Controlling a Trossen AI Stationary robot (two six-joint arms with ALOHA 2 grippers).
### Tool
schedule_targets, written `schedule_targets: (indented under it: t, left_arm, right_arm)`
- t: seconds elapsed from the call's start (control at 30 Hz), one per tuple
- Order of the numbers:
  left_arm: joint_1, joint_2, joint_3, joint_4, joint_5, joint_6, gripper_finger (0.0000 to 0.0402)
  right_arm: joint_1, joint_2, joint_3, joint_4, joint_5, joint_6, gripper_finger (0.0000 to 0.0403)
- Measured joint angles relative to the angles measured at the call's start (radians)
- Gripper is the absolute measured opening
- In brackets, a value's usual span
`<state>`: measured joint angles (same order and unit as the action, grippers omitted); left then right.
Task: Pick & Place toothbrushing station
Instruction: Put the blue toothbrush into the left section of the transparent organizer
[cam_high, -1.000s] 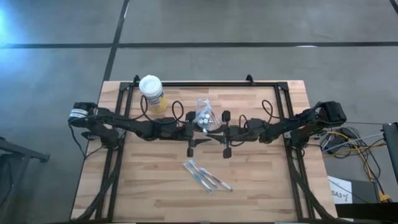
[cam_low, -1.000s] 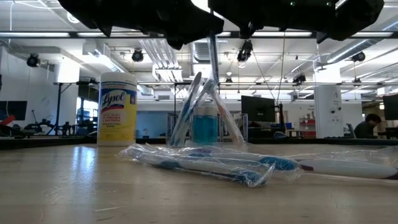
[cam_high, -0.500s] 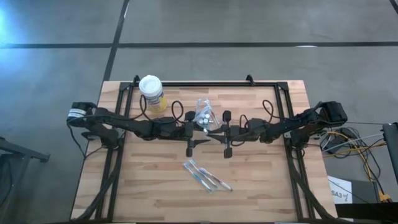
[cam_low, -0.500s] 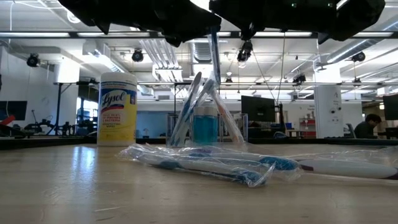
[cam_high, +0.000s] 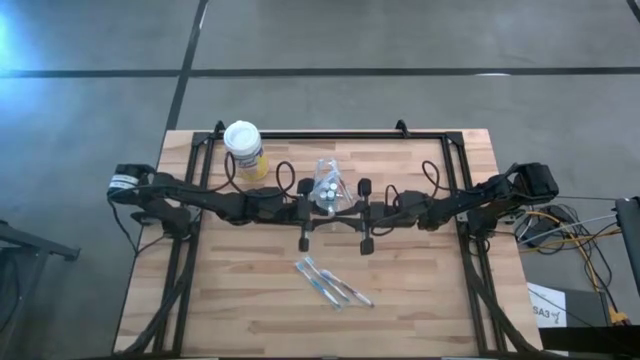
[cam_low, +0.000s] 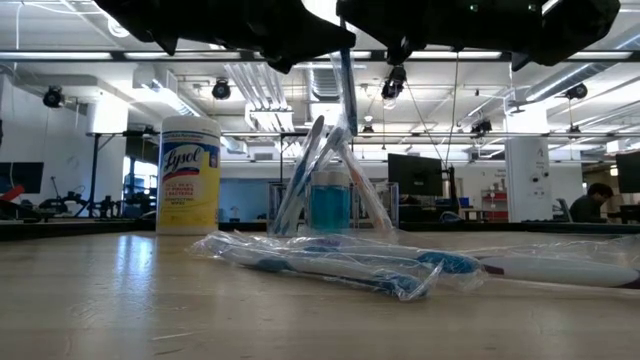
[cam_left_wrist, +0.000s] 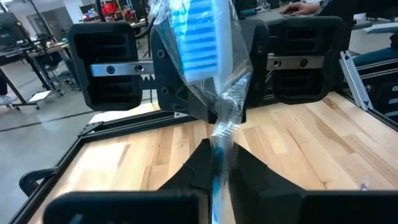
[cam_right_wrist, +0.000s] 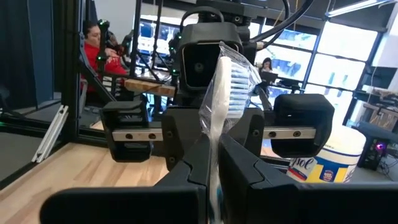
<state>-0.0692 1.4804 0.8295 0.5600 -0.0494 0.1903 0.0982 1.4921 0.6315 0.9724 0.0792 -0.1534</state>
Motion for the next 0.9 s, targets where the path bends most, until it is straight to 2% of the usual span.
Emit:
schedule_targets:
  t: [0.2, 0.53, 0.7, 0.9]
  left_arm:
    - [0.000, 0.000, 0.001, -0.026, 0.004, 0.000, 0.0027]
    - [0.001, -0.066, -0.006, -0.091, -0.037, 0.019, 0.0026]
    - [0.009, -0.170, -0.076, -0.091, -0.068, 0.020, 0.0026]
    - [0.011, -0.398, -0.244, -0.093, -0.091, 0.011, 0.0026]
  right_arm:
    - [0.001, 0.002, 0.000, -0.011, 0.000, -0.004, 0.0022]
    - [0.002, -0.027, -0.001, -0.021, 0.003, -0.006, 0.0131]
    - [0.002, -0.100, -0.009, -0.109, 0.003, 0.020, 0.0157]
    - [0.009, -0.203, -0.085, -0.148, 0.002, 0.022, 0.0151]
